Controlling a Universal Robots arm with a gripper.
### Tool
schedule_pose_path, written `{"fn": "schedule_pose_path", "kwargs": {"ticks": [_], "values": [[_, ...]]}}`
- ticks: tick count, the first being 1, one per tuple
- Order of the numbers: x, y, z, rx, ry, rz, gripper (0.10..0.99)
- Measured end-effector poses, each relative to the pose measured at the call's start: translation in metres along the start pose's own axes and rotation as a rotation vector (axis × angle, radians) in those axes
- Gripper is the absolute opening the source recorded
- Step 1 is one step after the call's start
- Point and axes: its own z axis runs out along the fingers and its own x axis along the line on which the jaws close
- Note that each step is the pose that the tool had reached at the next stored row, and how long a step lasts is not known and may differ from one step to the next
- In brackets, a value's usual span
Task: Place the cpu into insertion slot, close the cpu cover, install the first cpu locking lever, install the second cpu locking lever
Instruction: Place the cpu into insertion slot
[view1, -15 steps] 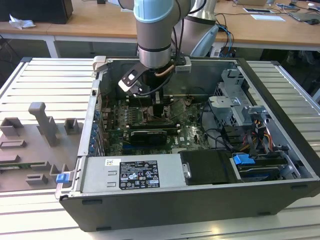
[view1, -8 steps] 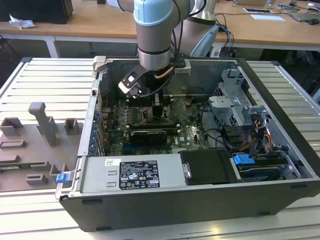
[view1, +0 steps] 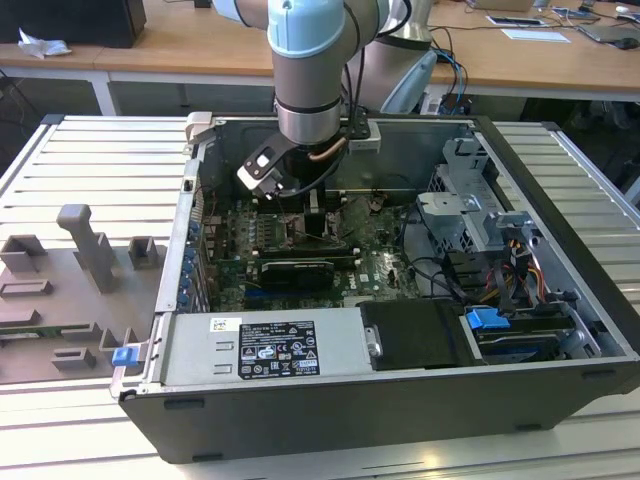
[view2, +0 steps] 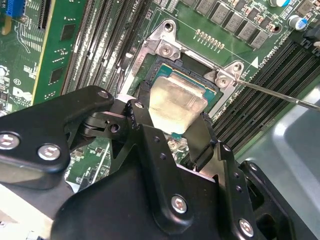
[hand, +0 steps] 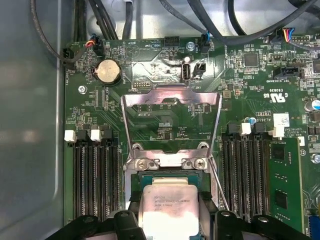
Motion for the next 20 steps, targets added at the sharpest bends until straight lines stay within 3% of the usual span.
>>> {"fn": "schedule_pose_path", "kwargs": {"ticks": [5,6,20], "values": [[0.0000,0.0000,0.0003,0.000,0.0003,0.000,0.541],[0.0000,0.0000,0.0003,0.000,0.0003,0.000,0.608],[0.0002,0.0005,-0.0050,0.000,0.0002,0.000,0.608]]}}
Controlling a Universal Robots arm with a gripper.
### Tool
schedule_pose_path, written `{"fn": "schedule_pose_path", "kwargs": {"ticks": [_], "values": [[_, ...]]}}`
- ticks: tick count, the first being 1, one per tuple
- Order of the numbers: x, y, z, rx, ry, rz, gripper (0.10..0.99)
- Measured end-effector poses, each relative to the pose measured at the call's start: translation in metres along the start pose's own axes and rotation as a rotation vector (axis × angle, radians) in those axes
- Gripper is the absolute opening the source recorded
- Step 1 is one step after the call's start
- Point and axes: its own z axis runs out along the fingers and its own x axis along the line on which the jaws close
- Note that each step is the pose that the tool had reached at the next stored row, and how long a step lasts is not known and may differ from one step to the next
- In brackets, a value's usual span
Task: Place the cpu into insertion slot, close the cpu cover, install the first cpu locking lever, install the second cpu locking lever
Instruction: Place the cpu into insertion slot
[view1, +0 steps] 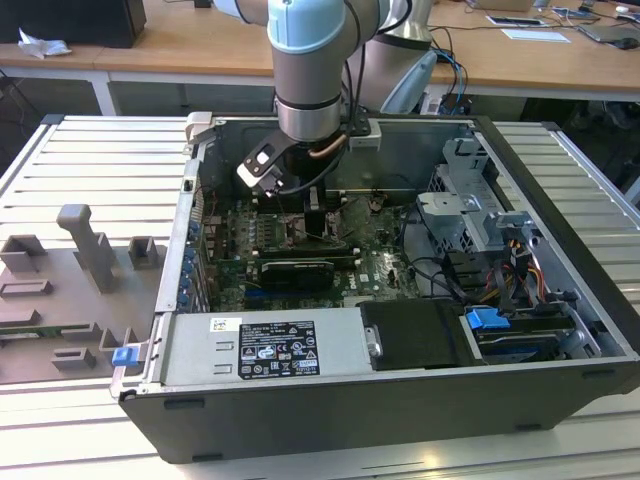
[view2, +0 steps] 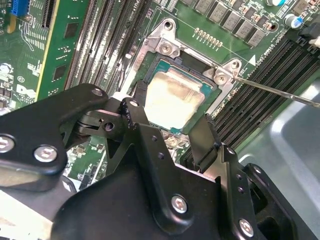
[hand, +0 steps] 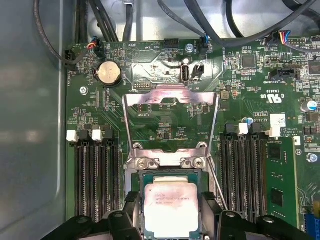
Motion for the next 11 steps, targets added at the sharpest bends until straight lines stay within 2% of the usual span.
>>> {"fn": "schedule_pose_path", "kwargs": {"ticks": [4,8,9,11], "values": [[0.0000,0.0001,-0.0013,0.000,0.0000,0.000,0.592],[0.0001,0.0003,-0.0032,0.000,0.0000,0.000,0.341],[0.0001,0.0003,-0.0034,0.000,0.0001,0.000,0.341],[0.0001,0.0004,-0.0044,0.000,0.0000,0.001,0.220]]}}
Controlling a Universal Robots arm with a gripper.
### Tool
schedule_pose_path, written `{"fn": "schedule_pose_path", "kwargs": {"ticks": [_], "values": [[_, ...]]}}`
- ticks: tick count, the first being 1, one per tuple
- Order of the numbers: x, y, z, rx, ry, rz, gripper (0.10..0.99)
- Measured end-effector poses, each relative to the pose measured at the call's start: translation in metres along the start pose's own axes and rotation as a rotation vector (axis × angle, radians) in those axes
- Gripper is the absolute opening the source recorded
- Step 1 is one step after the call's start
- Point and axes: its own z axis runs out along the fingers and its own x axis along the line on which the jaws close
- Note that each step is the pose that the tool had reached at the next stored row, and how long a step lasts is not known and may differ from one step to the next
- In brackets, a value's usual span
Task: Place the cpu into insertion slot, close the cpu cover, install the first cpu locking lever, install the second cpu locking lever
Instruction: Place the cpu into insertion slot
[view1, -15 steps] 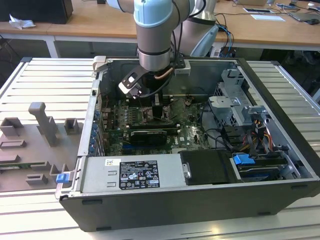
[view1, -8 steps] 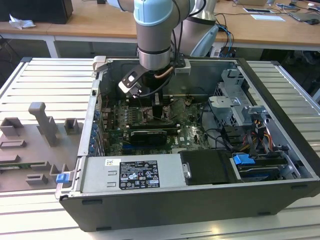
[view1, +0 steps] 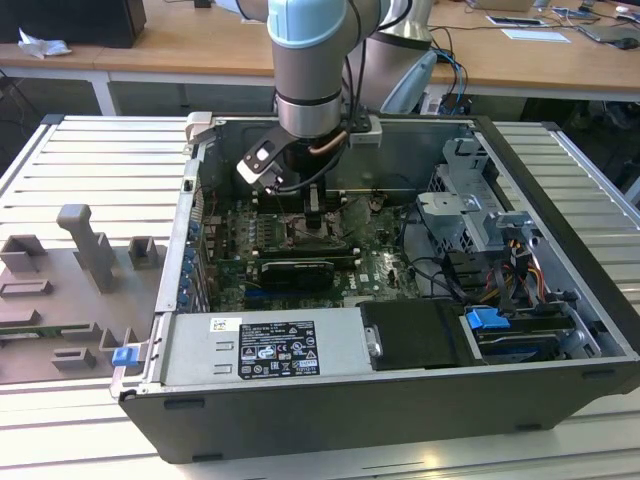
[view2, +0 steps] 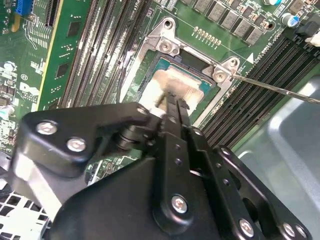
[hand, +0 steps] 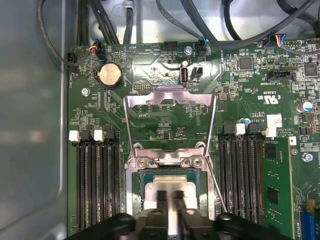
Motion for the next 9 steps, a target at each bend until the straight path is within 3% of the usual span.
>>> {"fn": "schedule_pose_path", "kwargs": {"ticks": [1,9], "values": [[0.0000,0.0001,-0.0005,0.000,-0.0001,0.000,0.106],[0.0001,0.0003,-0.0031,0.000,-0.0002,0.001,0.106]]}}
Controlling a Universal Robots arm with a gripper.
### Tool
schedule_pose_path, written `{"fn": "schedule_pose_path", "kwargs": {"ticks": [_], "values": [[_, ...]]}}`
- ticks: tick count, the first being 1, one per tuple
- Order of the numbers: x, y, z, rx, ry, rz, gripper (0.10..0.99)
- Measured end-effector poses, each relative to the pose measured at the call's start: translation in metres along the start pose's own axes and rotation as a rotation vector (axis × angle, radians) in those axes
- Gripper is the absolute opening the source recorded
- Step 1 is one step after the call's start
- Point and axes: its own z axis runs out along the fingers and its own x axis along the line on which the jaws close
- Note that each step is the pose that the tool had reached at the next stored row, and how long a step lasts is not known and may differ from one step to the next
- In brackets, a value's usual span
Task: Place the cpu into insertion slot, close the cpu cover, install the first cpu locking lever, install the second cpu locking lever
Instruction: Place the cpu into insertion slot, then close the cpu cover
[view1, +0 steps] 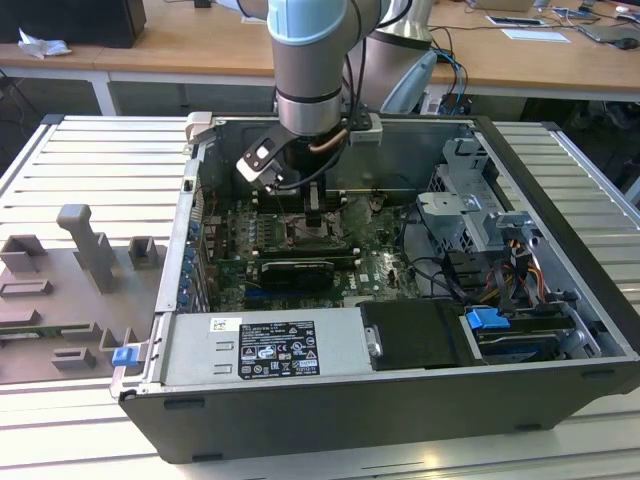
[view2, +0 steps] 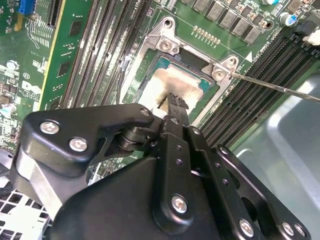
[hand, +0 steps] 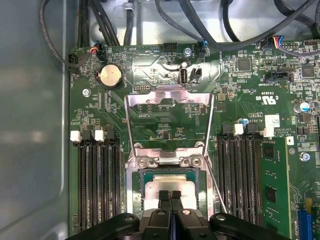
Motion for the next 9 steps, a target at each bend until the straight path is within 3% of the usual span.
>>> {"fn": "schedule_pose_path", "kwargs": {"ticks": [9], "values": [[0.0001,0.0014,-0.0033,0.003,-0.0003,0.000,0.106]]}}
